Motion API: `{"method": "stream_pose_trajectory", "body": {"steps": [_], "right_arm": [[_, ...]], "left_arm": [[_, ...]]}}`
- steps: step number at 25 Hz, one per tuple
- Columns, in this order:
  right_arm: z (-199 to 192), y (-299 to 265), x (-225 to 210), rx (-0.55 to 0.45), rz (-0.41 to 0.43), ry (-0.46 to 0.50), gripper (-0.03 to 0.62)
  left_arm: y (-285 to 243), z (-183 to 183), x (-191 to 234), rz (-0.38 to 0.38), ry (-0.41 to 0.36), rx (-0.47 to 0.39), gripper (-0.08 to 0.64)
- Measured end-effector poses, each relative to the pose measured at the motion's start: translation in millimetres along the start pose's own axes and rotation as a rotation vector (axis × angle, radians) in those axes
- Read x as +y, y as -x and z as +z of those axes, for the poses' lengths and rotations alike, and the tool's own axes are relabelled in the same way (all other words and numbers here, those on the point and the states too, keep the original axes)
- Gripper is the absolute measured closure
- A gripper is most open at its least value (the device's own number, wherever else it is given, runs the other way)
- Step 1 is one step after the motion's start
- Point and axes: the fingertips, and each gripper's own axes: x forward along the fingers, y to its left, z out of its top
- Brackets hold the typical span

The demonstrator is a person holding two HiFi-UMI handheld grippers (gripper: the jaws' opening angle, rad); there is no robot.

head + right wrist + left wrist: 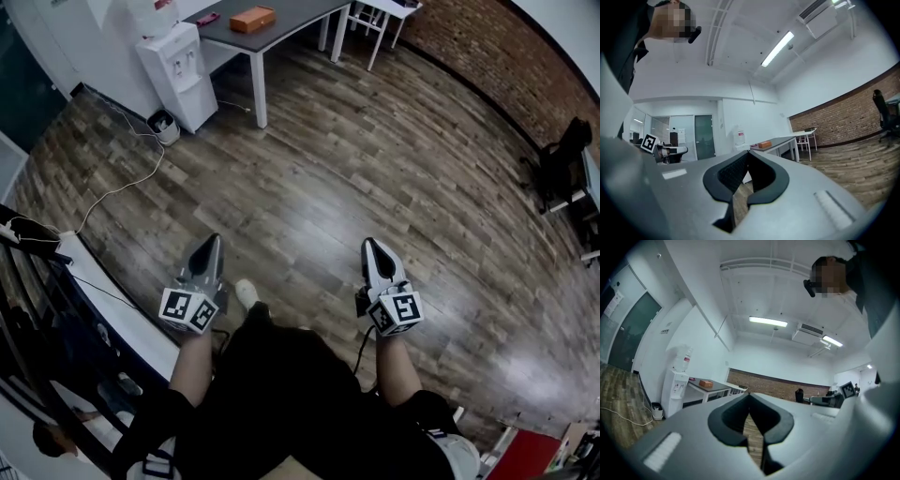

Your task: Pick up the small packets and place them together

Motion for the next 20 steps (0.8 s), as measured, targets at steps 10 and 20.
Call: {"method": "stream_pose_trajectory", "body": {"steps": [10,20], "right_arm": [[16.8,-111.0,3.0,-0.05,-0.012,0.014,0.589],[15.3,-219.0,37.0,-0.033,0.048,0.011,0.59]], "left_arm": [[-59.8,31.1,80.5,0.018,-0.009,-0.069,0.56],[-90.3,44.1,167.7,0.03,0.017,-0.067,0.56]]}}
